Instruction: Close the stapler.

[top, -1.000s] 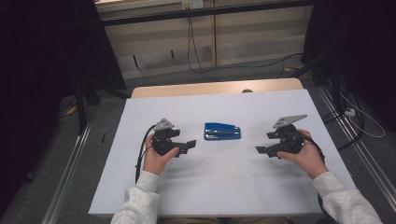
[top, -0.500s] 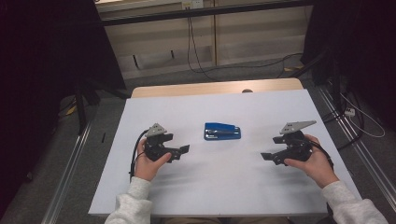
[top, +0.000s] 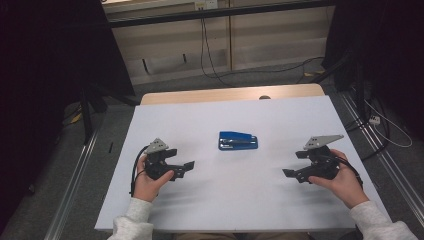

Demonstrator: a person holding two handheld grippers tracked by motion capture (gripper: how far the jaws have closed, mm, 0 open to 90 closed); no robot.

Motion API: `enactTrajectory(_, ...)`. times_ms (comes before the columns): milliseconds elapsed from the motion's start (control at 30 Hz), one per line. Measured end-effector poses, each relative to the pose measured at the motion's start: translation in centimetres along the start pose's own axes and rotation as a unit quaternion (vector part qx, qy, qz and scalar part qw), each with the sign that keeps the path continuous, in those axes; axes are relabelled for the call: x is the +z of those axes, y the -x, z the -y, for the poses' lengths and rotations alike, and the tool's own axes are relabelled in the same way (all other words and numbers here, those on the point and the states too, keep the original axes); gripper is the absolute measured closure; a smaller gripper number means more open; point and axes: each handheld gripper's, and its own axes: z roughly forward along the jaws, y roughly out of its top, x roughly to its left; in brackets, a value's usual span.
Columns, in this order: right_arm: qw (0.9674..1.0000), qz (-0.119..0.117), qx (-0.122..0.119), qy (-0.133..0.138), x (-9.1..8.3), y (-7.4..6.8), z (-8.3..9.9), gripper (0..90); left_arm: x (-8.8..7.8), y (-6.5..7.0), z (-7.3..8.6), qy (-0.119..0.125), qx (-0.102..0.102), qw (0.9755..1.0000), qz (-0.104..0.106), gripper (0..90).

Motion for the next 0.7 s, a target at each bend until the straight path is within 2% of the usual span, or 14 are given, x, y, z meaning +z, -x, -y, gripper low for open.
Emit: enactTrajectory(700, 1.0, -0.004, -0.004, -0.002, -0.7, -0.6, 0.9, 12.3, -3.5, -0.8, 2.4, 0.002, -0.007, 0.9999, -0.01, 9.3)
